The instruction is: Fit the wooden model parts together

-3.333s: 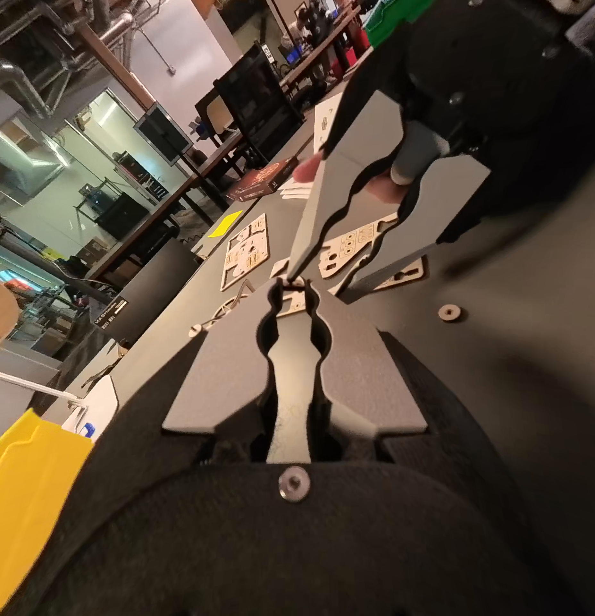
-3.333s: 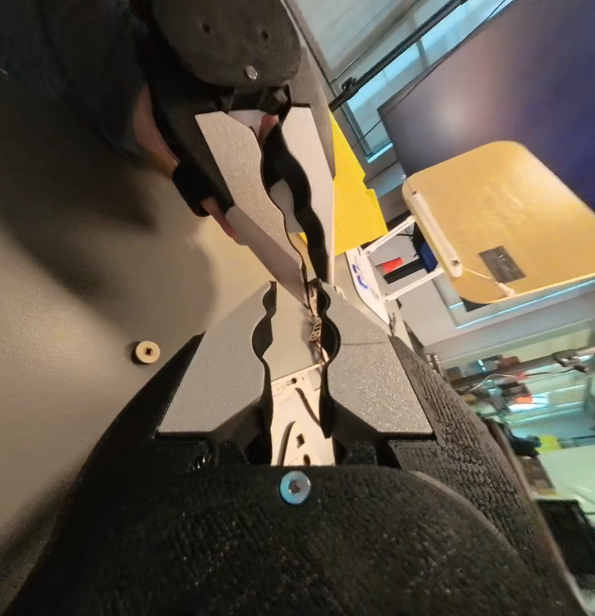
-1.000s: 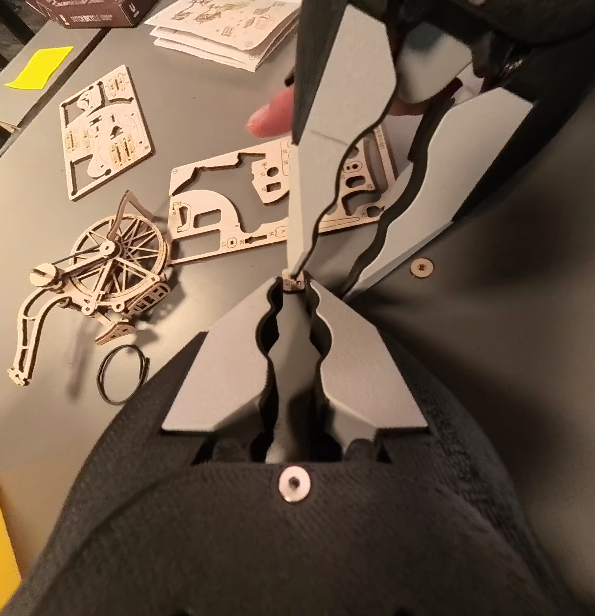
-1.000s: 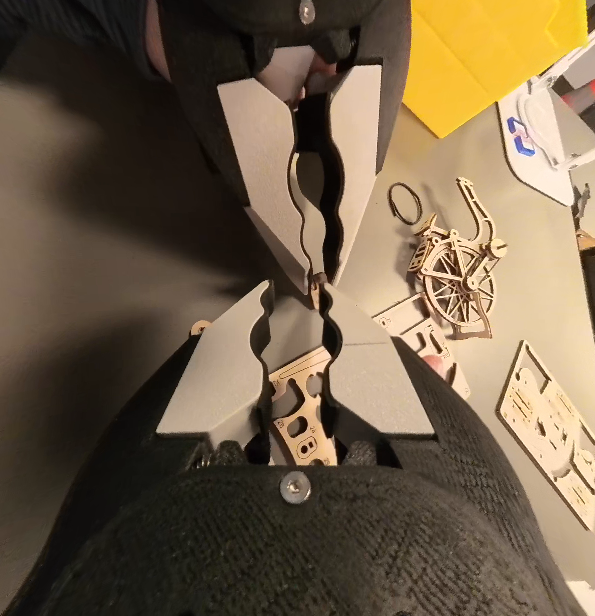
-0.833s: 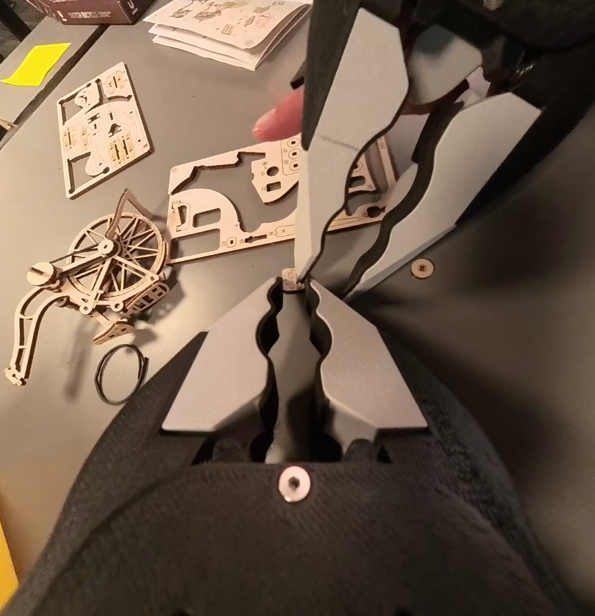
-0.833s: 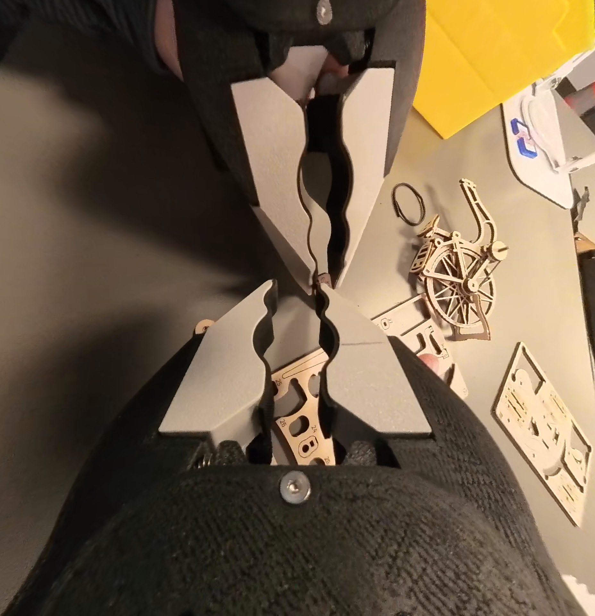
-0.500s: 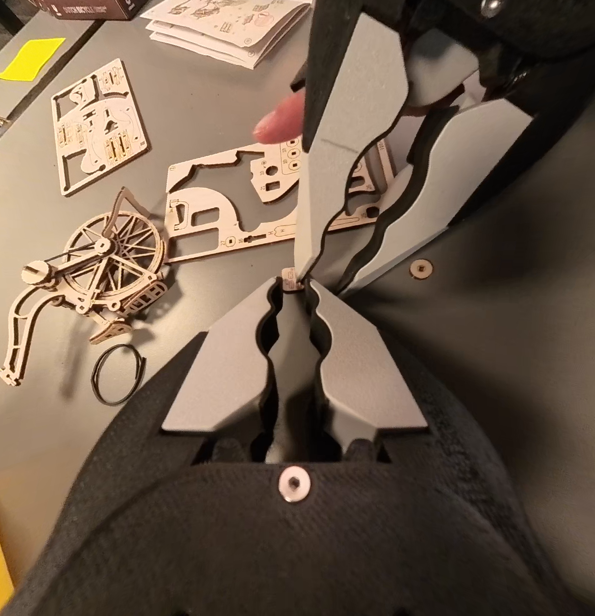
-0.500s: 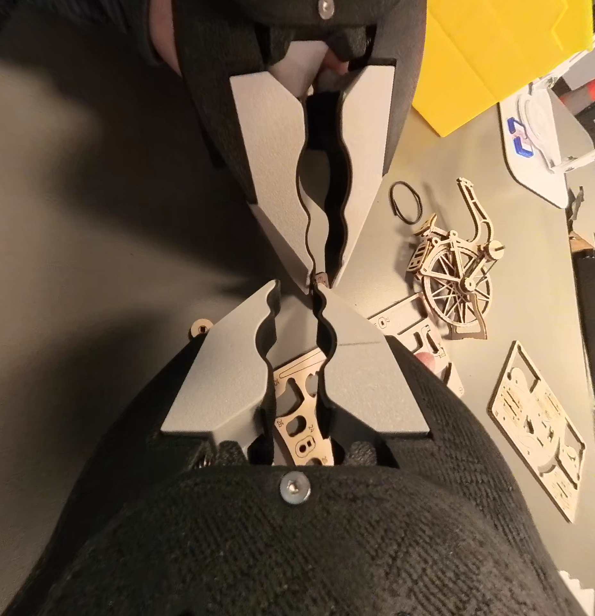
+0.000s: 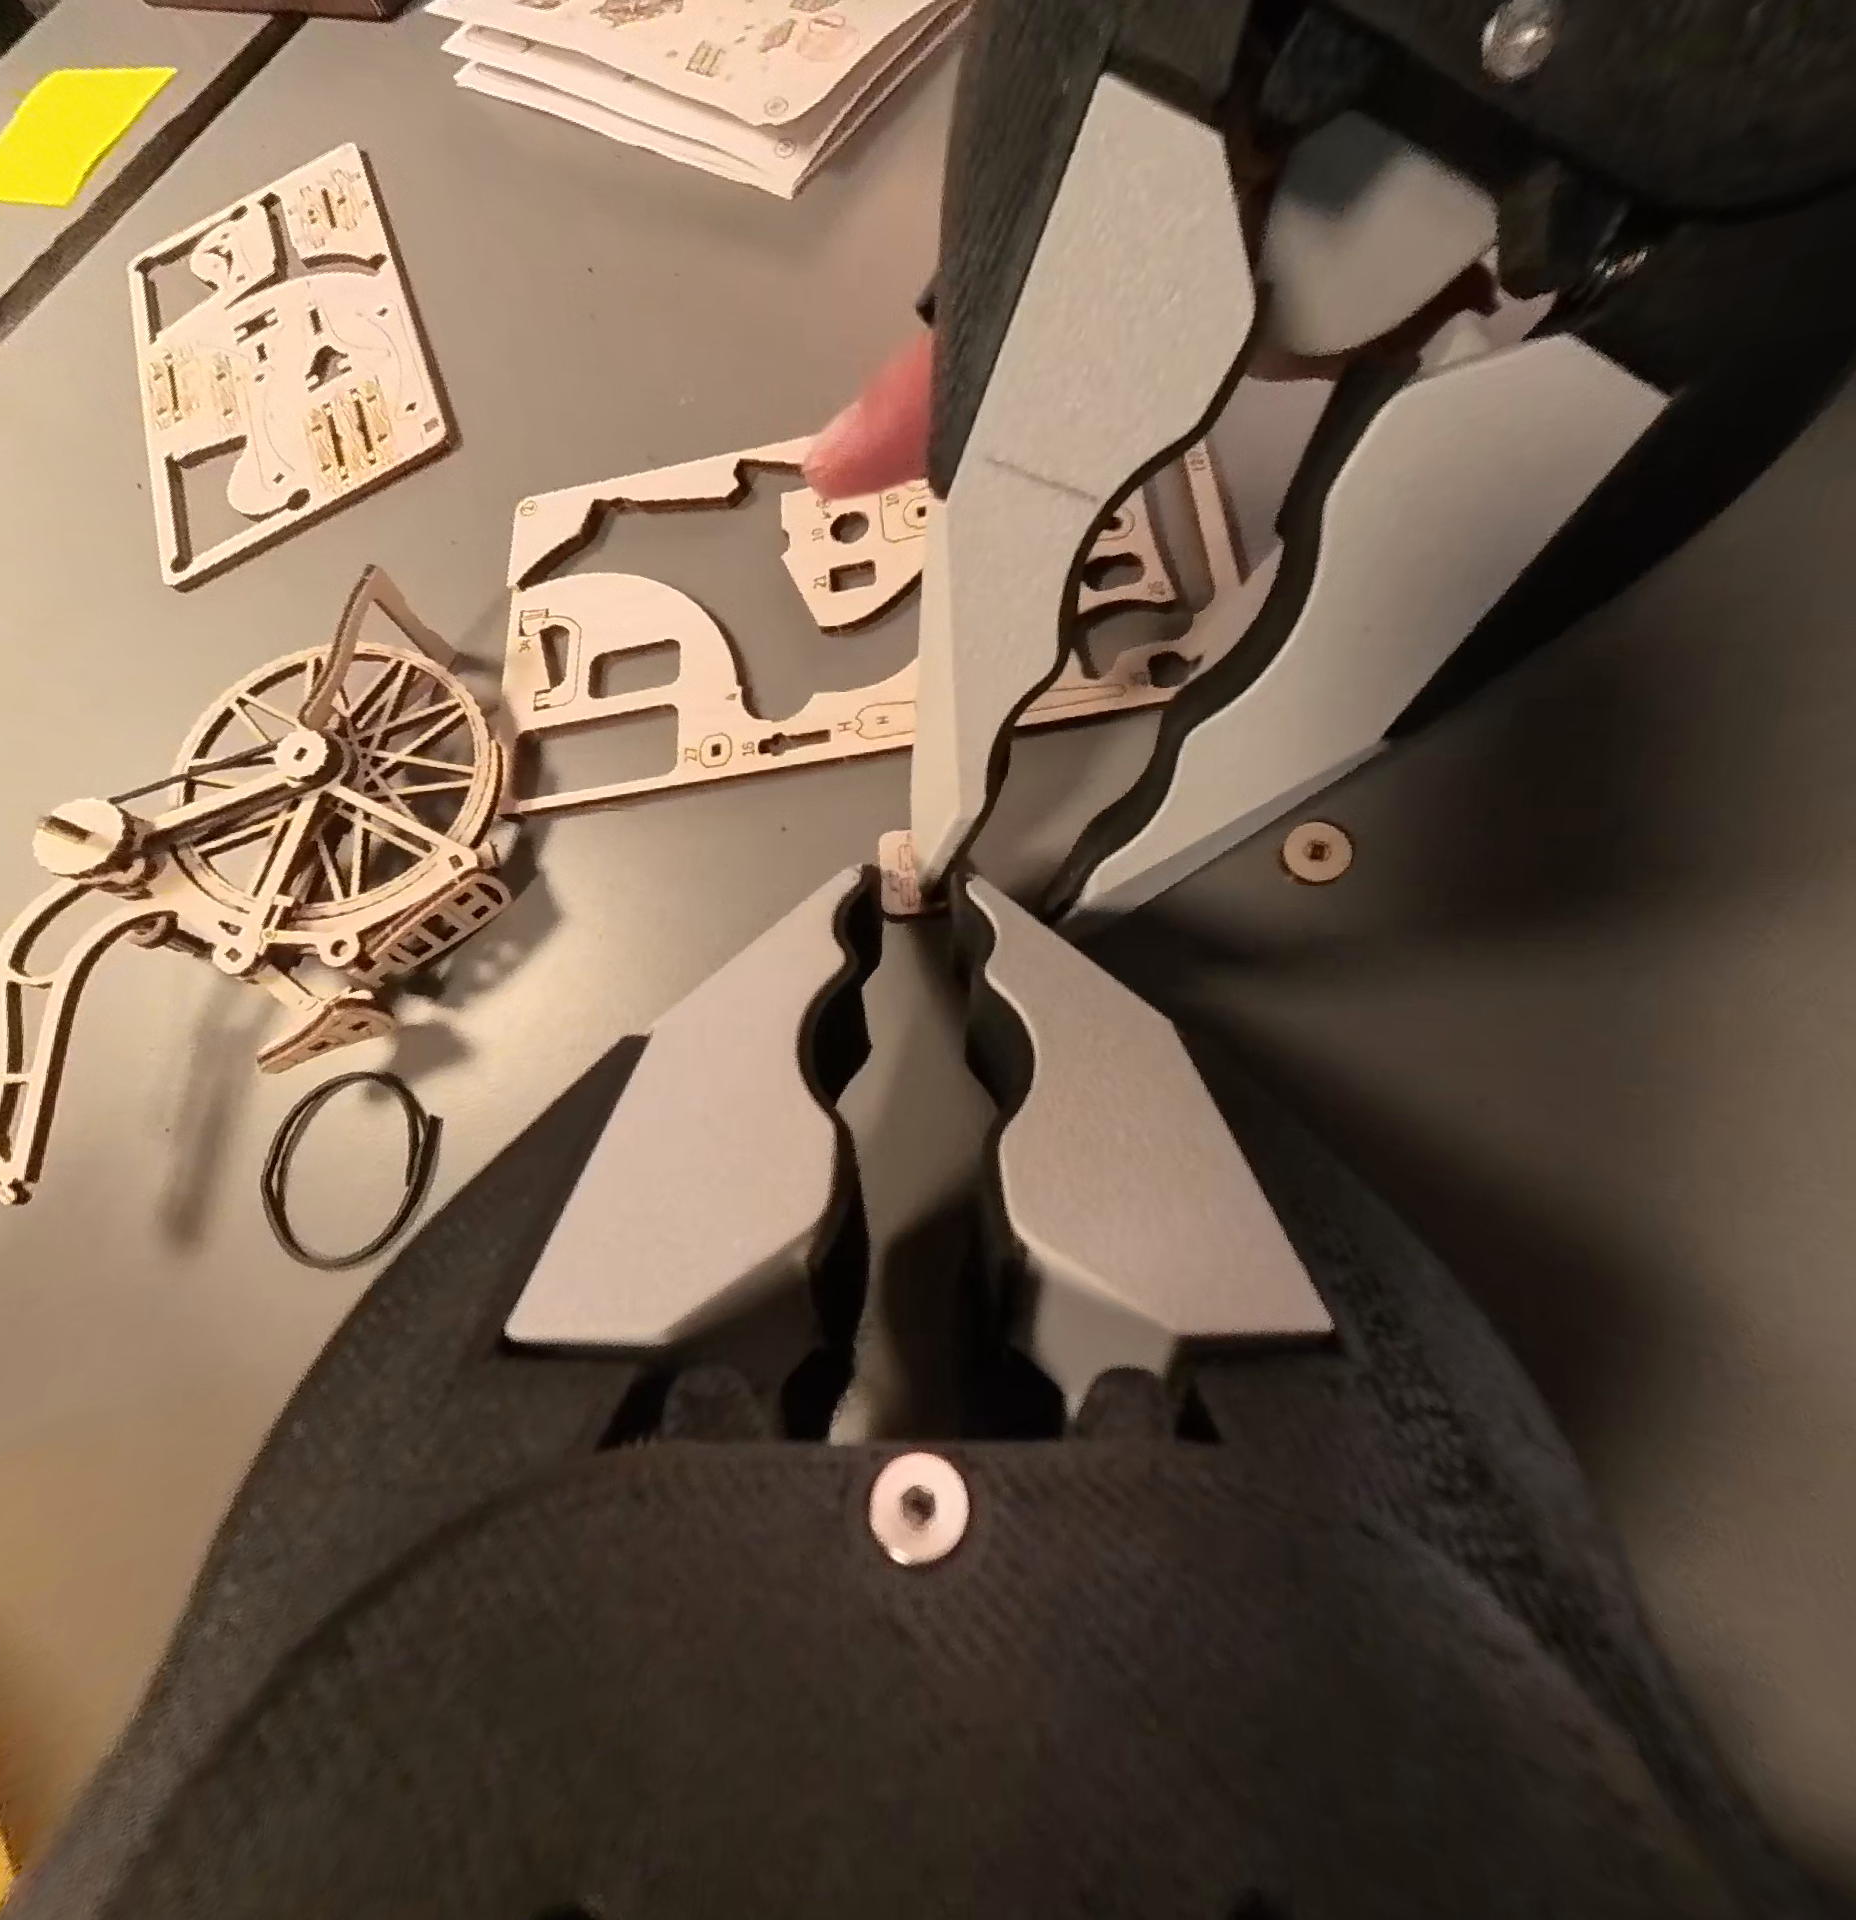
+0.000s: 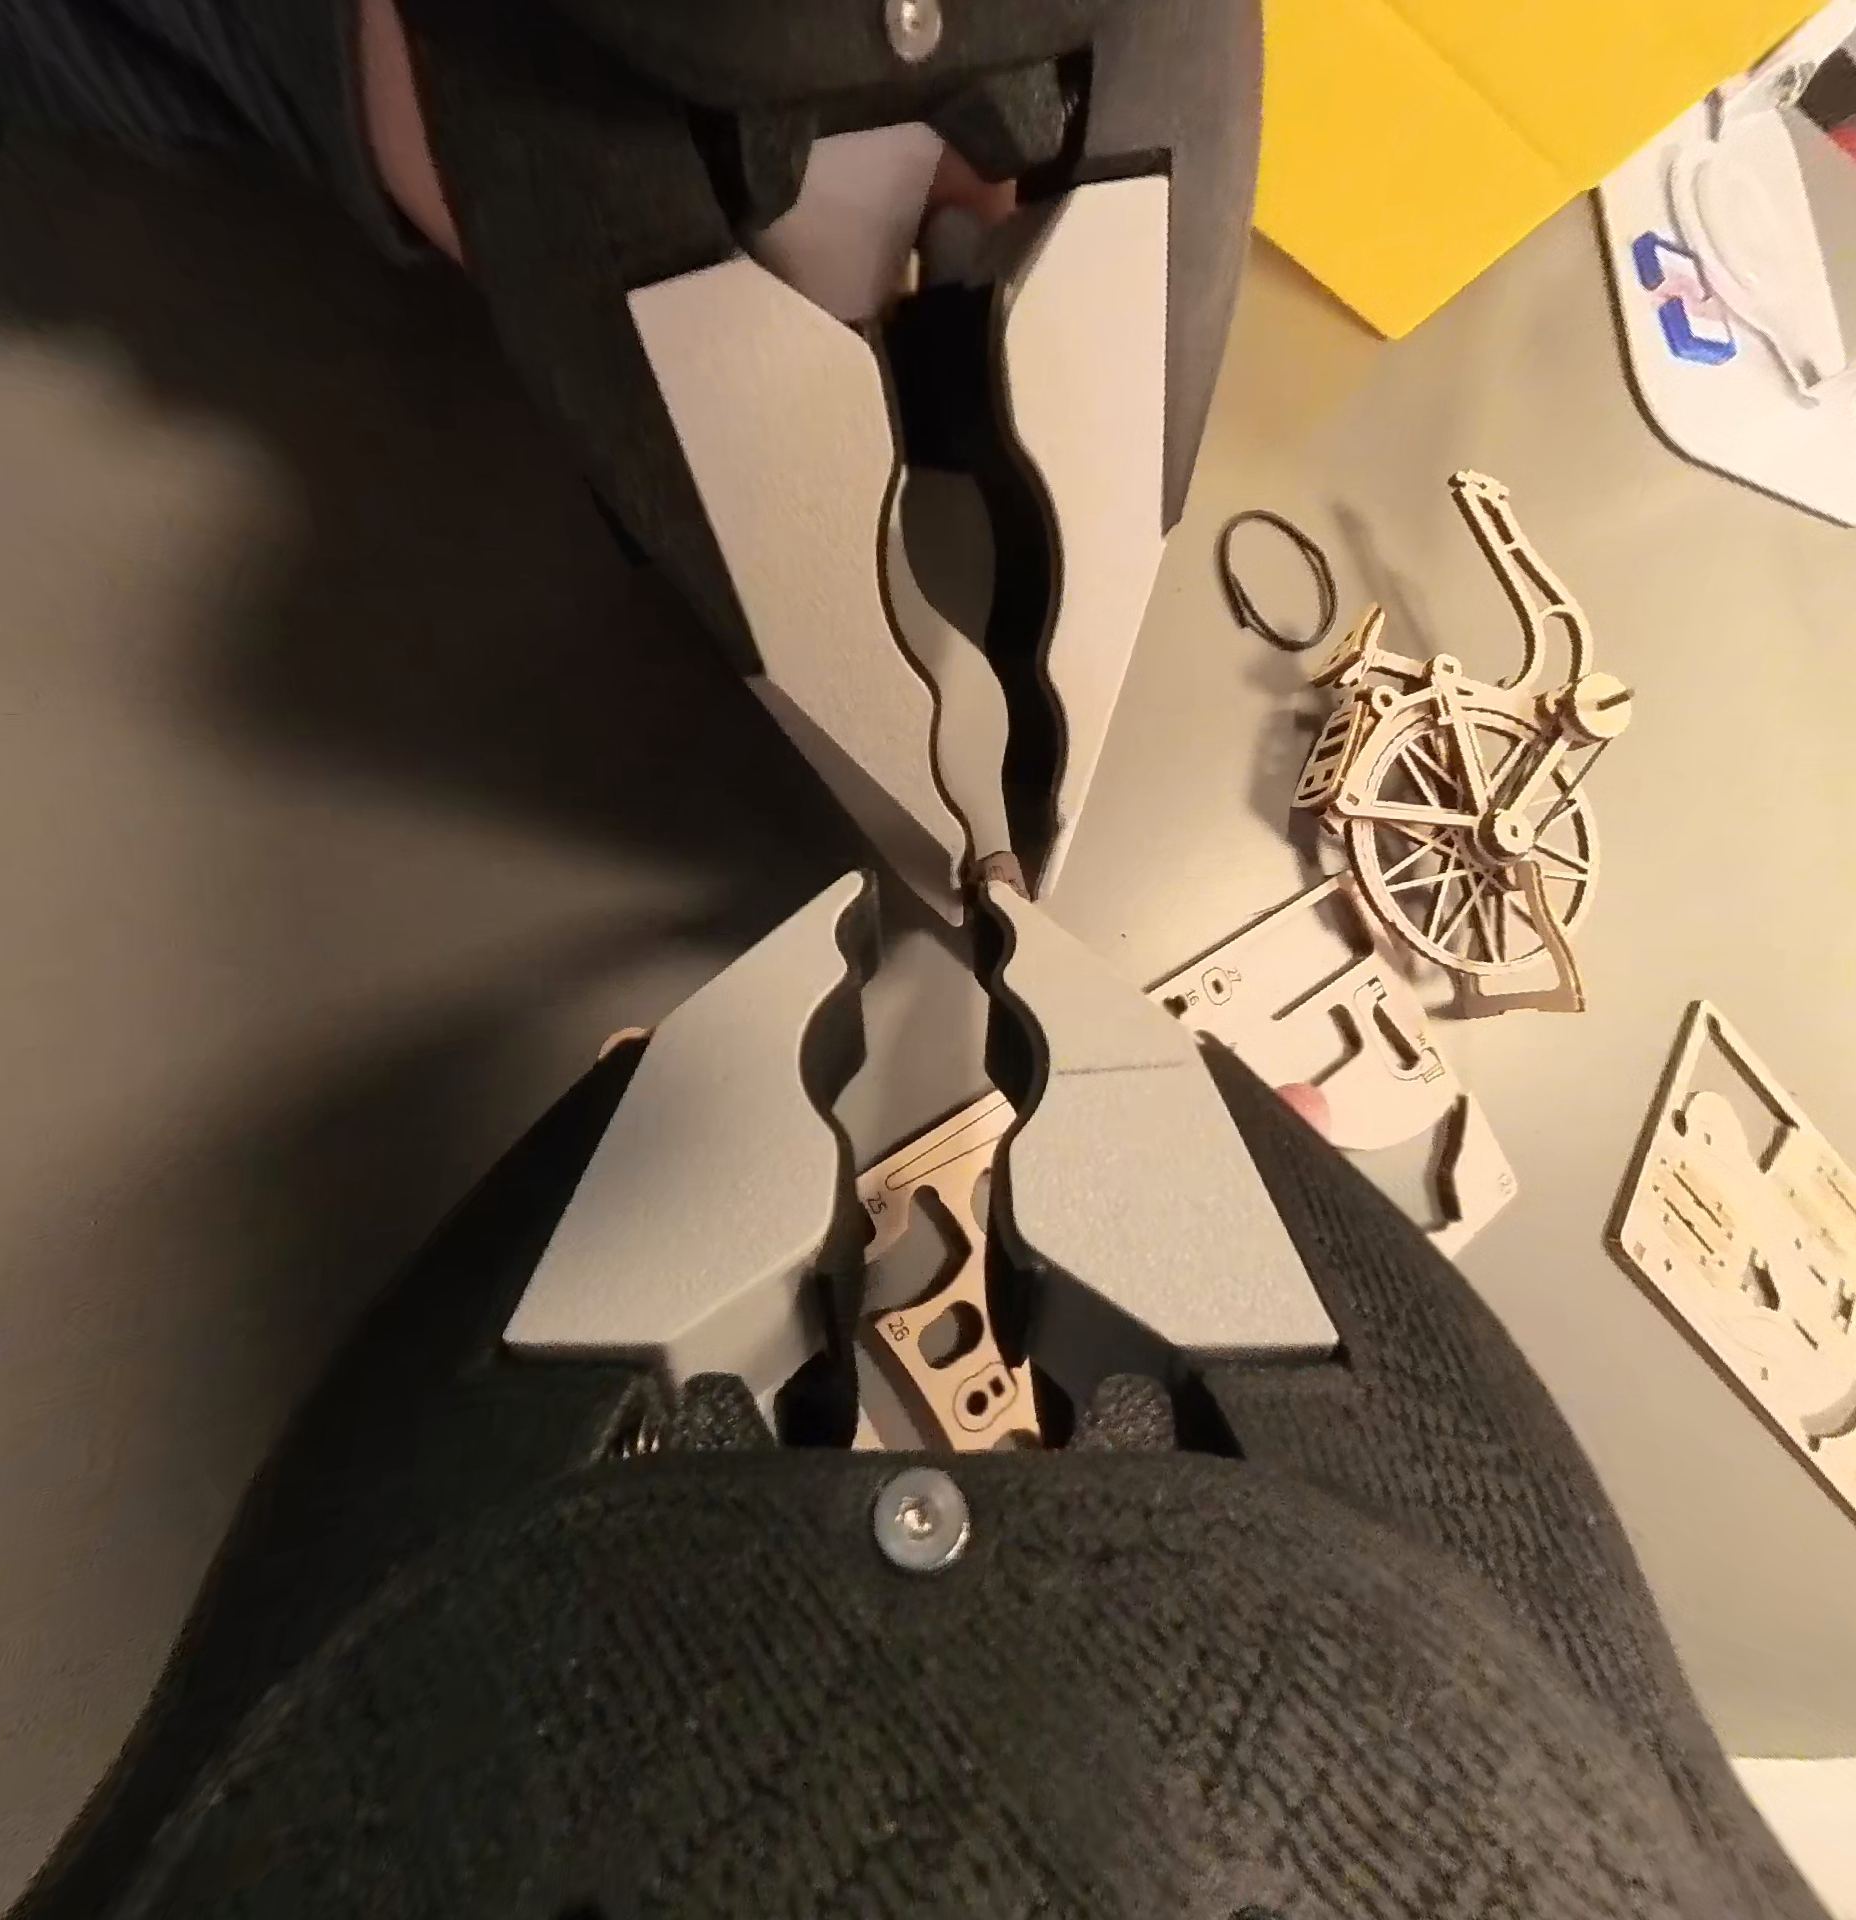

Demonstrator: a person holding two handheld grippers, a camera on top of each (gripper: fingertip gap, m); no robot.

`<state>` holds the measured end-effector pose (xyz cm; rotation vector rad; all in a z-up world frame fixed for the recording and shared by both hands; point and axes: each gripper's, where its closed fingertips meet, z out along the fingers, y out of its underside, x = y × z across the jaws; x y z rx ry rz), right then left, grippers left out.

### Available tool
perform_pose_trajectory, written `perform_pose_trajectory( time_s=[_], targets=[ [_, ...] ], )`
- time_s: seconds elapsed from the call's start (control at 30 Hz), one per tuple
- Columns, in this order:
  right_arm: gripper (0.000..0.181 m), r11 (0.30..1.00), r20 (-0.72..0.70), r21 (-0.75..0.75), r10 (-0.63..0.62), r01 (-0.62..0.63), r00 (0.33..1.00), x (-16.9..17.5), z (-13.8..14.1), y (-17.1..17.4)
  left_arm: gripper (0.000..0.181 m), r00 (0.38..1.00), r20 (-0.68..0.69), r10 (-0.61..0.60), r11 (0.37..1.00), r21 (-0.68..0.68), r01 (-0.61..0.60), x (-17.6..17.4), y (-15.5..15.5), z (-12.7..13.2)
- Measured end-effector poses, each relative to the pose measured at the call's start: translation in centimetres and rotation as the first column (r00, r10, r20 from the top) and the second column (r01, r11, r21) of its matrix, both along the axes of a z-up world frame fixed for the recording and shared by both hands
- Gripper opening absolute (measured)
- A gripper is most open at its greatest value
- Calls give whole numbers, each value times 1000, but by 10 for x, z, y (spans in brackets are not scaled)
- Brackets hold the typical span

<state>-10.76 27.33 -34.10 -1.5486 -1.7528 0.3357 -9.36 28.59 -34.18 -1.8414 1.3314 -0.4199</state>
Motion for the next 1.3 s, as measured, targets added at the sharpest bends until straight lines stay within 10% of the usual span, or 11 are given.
perform_pose_trajectory(
  time_s=[0.33,0.57,1.07,1.17,1.3],
  targets=[
    [22,988,-123,-155,-41,22,992,-1,3,-2,12,1000,-3,-2,999,47,2,1,2,2],
    [37,993,-122,116,-3,17,993,13,16,19,12,995,-96,-39,939,336,69,4,-3,9],
    [10,922,-19,386,33,-24,999,10,13,23,12,995,0,-96,895,438,86,9,-7,29],
    [9,971,-189,234,7,38,982,7,31,21,18,974,198,-111,853,522,-9,7,-9,64],
    [9,915,-583,-384,-132,-128,802,-4,78,-3,18,838,515,-180,852,507,-129,-9,-25,116]
  ],
)
